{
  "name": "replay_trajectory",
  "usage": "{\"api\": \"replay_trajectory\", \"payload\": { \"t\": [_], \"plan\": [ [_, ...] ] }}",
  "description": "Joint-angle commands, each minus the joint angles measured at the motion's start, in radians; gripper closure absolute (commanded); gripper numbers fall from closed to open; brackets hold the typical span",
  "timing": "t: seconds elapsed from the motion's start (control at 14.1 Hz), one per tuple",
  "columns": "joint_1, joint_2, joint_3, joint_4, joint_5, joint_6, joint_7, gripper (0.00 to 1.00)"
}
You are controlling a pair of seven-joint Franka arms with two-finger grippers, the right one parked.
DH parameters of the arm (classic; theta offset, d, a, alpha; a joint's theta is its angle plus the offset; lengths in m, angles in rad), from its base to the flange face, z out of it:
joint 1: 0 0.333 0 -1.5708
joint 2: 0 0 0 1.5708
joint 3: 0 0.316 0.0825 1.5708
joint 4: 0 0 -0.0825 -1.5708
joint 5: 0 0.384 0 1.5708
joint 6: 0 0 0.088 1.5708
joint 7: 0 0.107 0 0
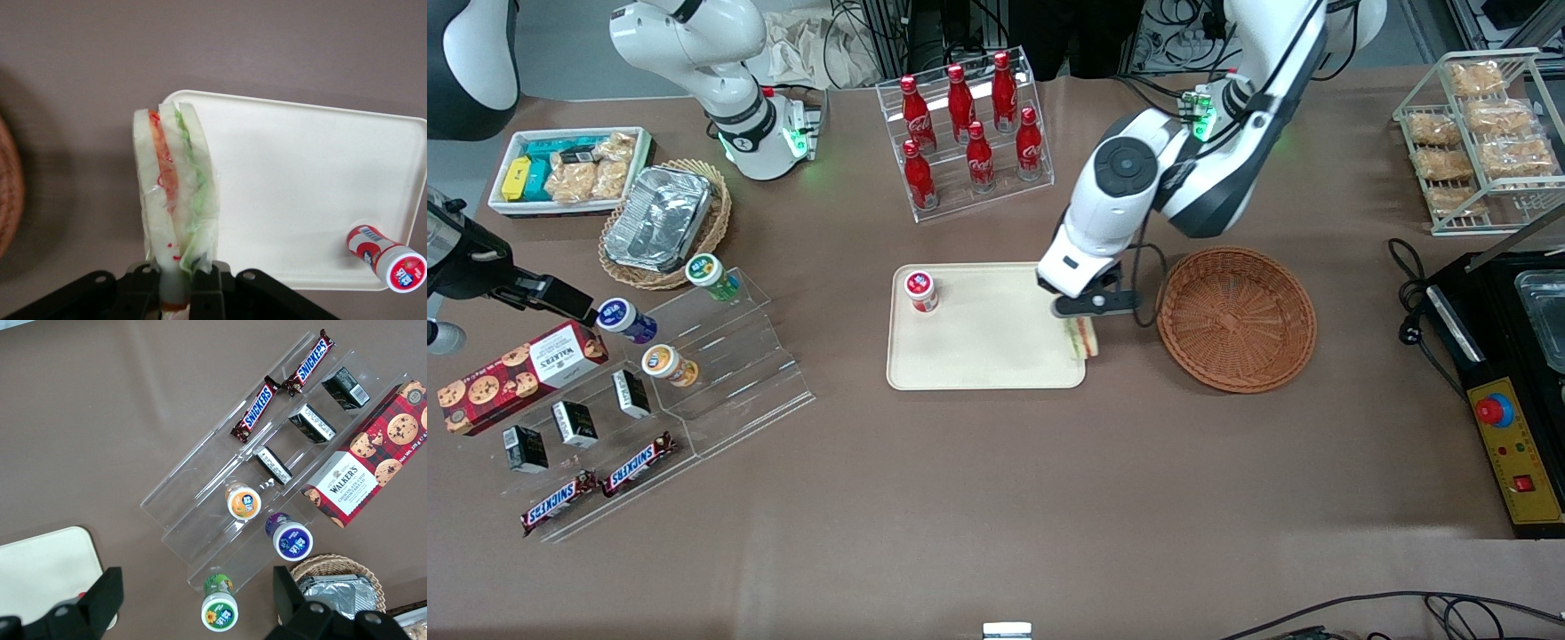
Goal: Place sandwich from basket to tray
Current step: 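Lower the sandwich onto the tray and open the left gripper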
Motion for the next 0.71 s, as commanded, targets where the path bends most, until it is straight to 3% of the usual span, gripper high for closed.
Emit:
{"api": "replay_trajectory", "payload": {
  "t": [0.0,0.14,0.5,0.57,0.64],
  "plan": [
    [-0.038,0.055,0.01,-0.023,0.088,0.099,0.004,1.0],
    [-0.041,0.104,0.009,-0.022,0.146,0.113,-0.001,1.0],
    [-0.049,0.159,0.009,-0.022,0.173,0.129,0.002,1.0],
    [-0.049,0.165,0.009,-0.02,0.171,0.133,0.002,0.95],
    [-0.049,0.169,0.009,-0.022,0.173,0.137,0.002,0.55]
  ]
}}
